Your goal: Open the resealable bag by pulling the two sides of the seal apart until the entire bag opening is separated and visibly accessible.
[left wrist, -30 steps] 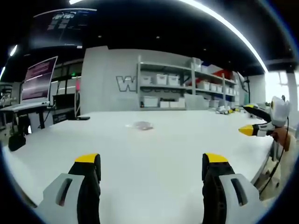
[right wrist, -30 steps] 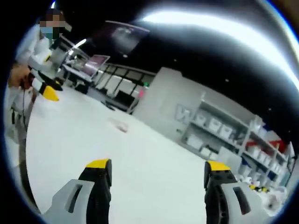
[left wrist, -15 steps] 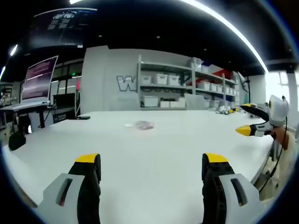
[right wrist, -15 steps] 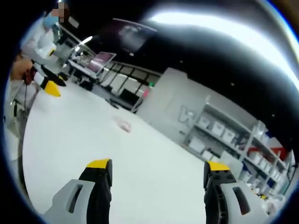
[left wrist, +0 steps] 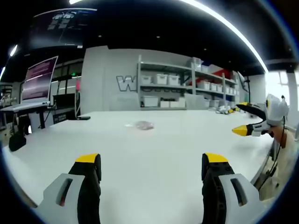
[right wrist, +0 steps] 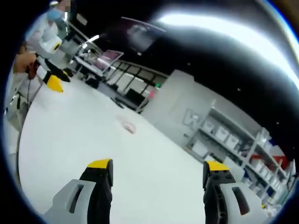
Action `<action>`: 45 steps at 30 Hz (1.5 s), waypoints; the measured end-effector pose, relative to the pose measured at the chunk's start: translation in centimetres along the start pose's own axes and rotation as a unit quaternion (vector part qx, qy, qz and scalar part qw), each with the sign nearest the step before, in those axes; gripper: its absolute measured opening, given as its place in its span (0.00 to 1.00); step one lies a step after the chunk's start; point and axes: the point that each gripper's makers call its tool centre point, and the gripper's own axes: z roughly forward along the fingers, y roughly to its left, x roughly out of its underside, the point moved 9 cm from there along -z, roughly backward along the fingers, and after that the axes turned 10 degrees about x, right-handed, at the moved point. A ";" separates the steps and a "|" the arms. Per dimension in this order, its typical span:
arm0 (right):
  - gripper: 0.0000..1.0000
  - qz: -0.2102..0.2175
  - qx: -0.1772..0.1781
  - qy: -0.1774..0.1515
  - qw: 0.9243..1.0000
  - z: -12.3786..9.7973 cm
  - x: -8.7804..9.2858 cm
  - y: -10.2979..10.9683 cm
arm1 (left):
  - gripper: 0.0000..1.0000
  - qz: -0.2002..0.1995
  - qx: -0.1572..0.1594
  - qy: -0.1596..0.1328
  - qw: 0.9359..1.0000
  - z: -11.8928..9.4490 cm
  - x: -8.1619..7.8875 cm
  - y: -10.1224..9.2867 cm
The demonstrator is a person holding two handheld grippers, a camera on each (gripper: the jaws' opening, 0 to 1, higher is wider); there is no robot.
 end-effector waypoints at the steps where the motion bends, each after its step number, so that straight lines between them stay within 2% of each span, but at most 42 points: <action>1: 0.79 -0.002 -0.002 -0.001 1.000 0.1 -0.1 0.0 | 0.88 0.000 0.000 0.000 1.000 0.0 0.0 0.0; 18: 0.78 -0.043 -0.029 -0.001 0.999 1.1 -0.5 0.8 | 0.88 0.003 0.000 -0.004 1.000 -0.2 -0.4 0.0; 27: 0.78 -0.084 -0.044 -0.011 0.995 2.2 -1.3 1.0 | 0.88 0.001 0.000 -0.005 1.000 -0.4 -0.3 0.0; 45: 0.78 -0.110 -0.075 -0.010 0.991 4.1 -1.8 2.1 | 0.88 -0.003 -0.003 -0.006 1.000 -0.5 -0.1 0.3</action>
